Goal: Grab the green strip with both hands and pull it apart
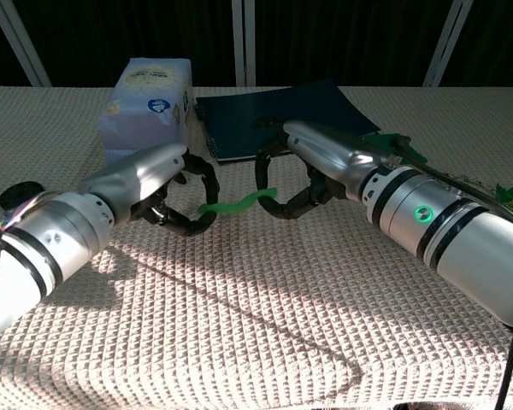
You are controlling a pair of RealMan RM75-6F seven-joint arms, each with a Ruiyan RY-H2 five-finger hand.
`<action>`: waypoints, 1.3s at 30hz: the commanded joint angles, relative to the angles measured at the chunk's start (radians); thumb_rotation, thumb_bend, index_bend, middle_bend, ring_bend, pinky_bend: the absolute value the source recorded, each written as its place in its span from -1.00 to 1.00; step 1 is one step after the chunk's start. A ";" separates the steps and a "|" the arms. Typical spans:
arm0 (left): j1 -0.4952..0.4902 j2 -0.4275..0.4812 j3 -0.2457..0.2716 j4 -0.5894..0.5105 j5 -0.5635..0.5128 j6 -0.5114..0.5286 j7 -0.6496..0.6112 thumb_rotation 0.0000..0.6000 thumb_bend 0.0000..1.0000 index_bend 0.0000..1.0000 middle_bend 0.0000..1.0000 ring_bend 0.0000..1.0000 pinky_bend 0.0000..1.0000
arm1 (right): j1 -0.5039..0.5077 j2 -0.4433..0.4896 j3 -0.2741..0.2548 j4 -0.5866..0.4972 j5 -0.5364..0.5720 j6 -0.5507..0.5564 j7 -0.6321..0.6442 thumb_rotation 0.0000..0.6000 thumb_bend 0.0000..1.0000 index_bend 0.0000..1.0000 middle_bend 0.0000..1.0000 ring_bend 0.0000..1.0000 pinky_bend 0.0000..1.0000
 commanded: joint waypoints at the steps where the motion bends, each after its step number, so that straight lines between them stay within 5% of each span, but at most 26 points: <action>1: -0.003 0.028 -0.024 -0.045 -0.009 0.011 0.004 0.92 -0.28 0.09 -0.38 -0.66 -0.54 | -0.002 0.009 0.009 -0.020 -0.011 0.022 0.004 1.00 -0.23 0.18 -0.94 -1.00 -1.00; 39: 0.030 0.245 -0.027 -0.277 -0.042 0.155 0.075 0.91 -0.28 0.10 -0.38 -0.66 -0.54 | -0.085 0.144 0.058 -0.180 -0.031 0.207 0.071 1.00 -0.23 0.18 -0.94 -1.00 -1.00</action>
